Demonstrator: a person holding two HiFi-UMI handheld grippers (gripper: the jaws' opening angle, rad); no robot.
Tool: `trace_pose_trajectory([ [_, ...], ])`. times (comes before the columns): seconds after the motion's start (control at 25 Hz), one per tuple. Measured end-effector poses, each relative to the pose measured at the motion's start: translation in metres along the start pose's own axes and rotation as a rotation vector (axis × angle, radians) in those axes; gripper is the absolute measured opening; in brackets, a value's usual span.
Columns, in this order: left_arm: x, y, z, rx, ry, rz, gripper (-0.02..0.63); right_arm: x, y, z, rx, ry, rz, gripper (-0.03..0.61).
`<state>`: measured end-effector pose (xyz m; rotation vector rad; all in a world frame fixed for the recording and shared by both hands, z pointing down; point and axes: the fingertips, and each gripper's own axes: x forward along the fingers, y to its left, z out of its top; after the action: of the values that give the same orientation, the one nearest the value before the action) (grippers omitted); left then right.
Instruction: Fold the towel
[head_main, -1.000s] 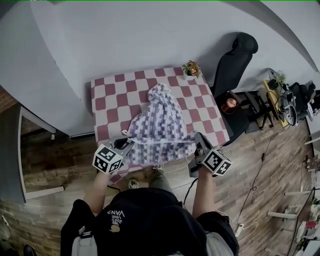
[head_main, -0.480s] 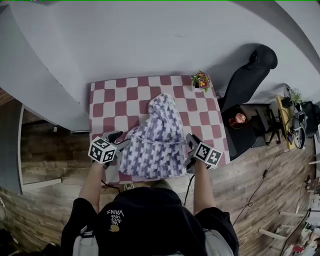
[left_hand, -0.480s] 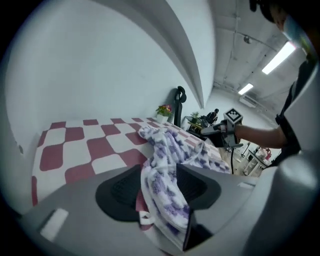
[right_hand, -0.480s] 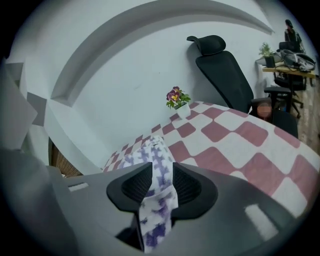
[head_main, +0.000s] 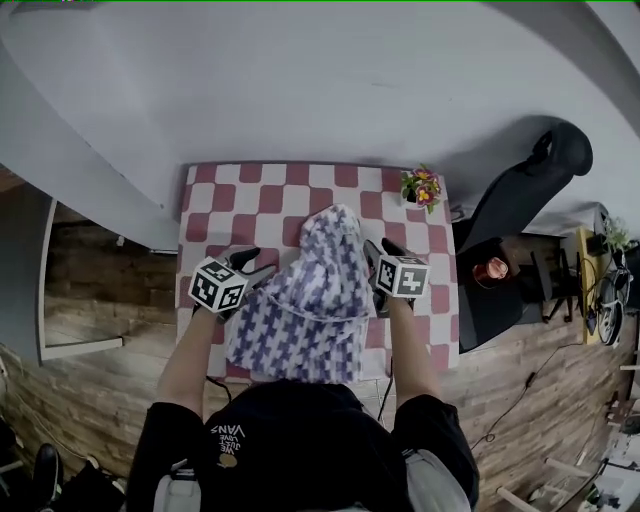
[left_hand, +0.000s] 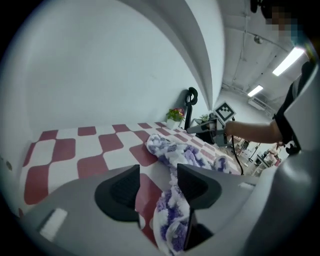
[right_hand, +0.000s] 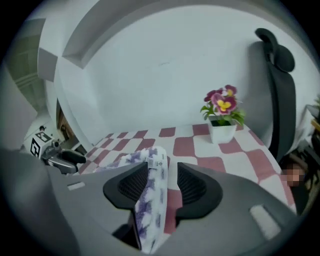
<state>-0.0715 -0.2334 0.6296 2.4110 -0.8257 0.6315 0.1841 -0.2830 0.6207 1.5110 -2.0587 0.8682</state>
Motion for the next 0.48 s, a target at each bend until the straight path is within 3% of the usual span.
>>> trace_pose_trajectory([
  [0.24, 0.037, -0.014, -0.027, 0.067, 0.194, -0.061, 0.213, 0.068, 0.013, -0.01, -0.208, 0.155, -0.015, 0.178],
  [0.4, 0.043, -0.024, -0.036, 0.081, 0.257, -0.098, 0.212, 0.082, 0.019, -0.024, -0.251, 0.226, -0.007, 0.176],
  [0.48, 0.045, -0.031, -0.042, 0.097, 0.292, -0.125, 0.208, 0.082, 0.022, -0.027, -0.266, 0.232, 0.002, 0.129],
])
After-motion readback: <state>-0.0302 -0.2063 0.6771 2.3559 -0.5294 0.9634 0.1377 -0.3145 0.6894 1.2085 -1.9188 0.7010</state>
